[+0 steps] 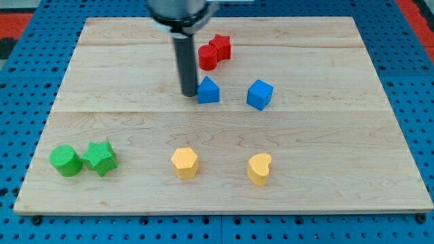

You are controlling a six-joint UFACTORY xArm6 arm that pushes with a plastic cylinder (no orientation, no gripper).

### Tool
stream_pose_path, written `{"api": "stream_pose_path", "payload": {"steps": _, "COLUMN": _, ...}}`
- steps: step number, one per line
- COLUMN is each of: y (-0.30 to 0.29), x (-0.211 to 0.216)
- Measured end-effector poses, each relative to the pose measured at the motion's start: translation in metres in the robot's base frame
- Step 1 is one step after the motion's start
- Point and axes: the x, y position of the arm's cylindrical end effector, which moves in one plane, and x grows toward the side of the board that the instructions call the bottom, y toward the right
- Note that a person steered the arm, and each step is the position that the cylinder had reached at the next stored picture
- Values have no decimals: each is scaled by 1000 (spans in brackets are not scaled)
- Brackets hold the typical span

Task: Point at the yellow hexagon

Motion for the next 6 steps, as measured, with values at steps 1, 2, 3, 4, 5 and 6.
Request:
{"api": "stream_pose_path", "payload": {"steps": 1, "y": 54, "x": 0}}
{"api": "stream_pose_path", "payload": {"steps": 2, "y": 15, "x": 12}}
{"api": "stream_pose_path", "payload": {"steps": 3, "y": -58, "x": 57}}
{"api": "stream_pose_path", "payload": {"steps": 4, "y": -66, "x": 132}}
{"api": "stream_pose_path", "payload": {"steps": 5, "y": -56, "x": 148}}
{"api": "stream_pose_path", "payload": {"steps": 6, "y": 25, "x": 148}}
